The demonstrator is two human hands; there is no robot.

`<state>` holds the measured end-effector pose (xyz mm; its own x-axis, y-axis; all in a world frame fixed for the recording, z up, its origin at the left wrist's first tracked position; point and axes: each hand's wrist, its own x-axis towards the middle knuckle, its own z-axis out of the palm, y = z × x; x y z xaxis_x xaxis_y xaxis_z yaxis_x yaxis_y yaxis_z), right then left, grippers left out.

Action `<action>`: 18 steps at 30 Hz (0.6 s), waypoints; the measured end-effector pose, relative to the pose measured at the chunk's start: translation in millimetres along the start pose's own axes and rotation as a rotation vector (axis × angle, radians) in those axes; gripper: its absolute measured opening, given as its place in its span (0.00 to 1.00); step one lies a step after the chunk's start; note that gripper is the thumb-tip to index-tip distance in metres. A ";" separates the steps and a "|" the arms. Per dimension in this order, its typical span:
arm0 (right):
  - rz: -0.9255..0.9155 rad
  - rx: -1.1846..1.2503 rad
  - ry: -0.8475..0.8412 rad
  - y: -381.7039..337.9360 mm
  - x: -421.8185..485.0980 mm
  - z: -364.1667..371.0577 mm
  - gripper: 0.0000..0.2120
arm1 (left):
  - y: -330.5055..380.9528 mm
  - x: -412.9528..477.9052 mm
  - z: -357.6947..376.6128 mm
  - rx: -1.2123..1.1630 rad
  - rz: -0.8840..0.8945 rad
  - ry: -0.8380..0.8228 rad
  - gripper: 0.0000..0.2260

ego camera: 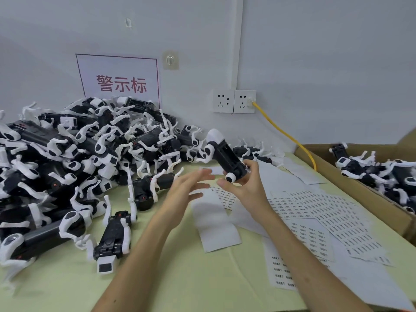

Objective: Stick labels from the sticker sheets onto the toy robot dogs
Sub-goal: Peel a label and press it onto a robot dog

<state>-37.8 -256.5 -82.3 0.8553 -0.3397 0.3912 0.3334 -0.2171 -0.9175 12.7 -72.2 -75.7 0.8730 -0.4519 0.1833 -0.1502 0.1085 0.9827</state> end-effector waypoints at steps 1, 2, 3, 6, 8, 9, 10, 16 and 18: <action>-0.019 -0.024 -0.023 0.1 -1.4 1.9 0.34 | 0.3 -2.1 4.7 0.017 0.016 -0.055 0.20; -0.034 -0.052 -0.054 0.5 -3.4 4.7 0.34 | 0.5 -3.3 9.3 0.005 0.028 -0.078 0.22; -0.042 -0.081 -0.089 2.0 -5.8 8.0 0.35 | 0.5 -4.0 12.8 -0.039 0.033 -0.079 0.23; -0.019 -0.136 -0.196 8.4 -11.8 16.1 0.36 | 1.9 -5.4 15.6 -0.251 0.013 -0.026 0.24; -0.025 -0.154 -0.251 9.2 -12.8 17.0 0.33 | 3.8 -6.1 12.7 -0.367 -0.006 -0.016 0.25; -0.034 -0.138 -0.255 7.4 -12.5 16.4 0.30 | 5.1 -6.6 11.4 -0.384 -0.010 -0.020 0.25; -0.039 -0.103 -0.245 4.0 -12.2 15.6 0.27 | 6.5 -7.5 10.7 -0.373 -0.009 -0.022 0.26; -0.061 0.006 -0.184 -7.4 -5.1 7.8 0.18 | 2.3 -9.1 16.1 -0.171 -0.032 -0.043 0.21; -0.059 -0.013 -0.173 -7.5 -5.2 6.4 0.14 | 0.9 -10.3 19.1 -0.158 -0.034 -0.062 0.20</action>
<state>-42.2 -247.2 -77.9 0.8902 -0.1638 0.4251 0.3810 -0.2441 -0.8918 -5.3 -84.4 -76.2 0.8452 -0.5113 0.1559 -0.0420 0.2273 0.9729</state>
